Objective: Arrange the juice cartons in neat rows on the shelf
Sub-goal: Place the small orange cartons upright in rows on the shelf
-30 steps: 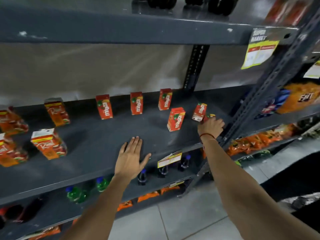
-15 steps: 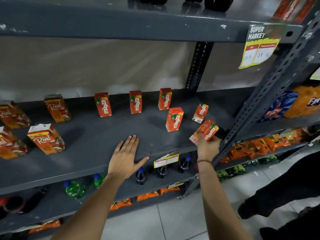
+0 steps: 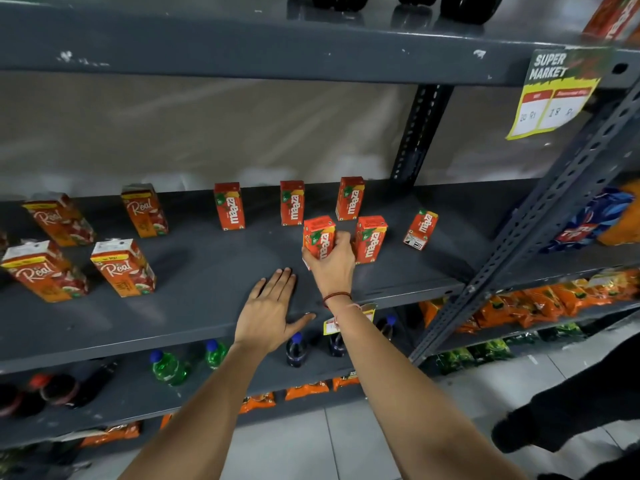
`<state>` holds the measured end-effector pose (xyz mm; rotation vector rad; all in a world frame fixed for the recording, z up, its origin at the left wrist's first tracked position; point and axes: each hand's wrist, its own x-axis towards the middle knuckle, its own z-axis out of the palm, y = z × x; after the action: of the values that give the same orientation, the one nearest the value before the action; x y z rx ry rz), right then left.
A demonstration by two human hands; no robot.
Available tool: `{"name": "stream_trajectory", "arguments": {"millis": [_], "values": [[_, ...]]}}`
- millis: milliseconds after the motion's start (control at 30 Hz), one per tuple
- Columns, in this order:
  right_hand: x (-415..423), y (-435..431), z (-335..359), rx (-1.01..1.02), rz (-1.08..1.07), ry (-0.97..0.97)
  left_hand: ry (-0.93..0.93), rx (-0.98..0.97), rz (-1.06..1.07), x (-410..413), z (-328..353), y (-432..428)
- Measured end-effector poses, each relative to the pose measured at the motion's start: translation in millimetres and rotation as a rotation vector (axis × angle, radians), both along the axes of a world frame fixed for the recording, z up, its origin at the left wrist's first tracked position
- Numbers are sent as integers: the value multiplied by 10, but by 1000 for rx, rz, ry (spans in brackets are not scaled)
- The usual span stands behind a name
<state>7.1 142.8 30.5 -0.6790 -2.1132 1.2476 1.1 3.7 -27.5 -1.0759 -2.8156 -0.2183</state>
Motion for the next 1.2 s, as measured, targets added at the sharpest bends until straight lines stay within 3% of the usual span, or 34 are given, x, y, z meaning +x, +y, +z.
{"name": "stream_trajectory", "arguments": {"millis": [267, 467, 600, 767, 967, 1067, 1133, 1200], "values": [[214, 140, -313, -25, 22, -11, 30, 17, -3, -9, -26, 5], [552, 811, -293, 8, -337, 136, 64, -14, 9, -14, -49, 7], [302, 1458, -90, 83, -496, -49, 81, -23, 12, -20, -66, 12], [-76, 1812, -35, 116, -399, -521, 87, -16, 17, -19, -65, 14], [-123, 1833, -59, -29, -441, -444, 78, -14, 24, -16, -49, 17], [-41, 1850, -16, -242, -472, -341, 71, -1, 22, -4, -37, 16], [75, 1847, 55, -534, -499, -218, 59, 4, 24, 1, -26, 14], [252, 1744, 126, -890, -453, 40, 42, 0, 22, 7, -10, 11]]}}
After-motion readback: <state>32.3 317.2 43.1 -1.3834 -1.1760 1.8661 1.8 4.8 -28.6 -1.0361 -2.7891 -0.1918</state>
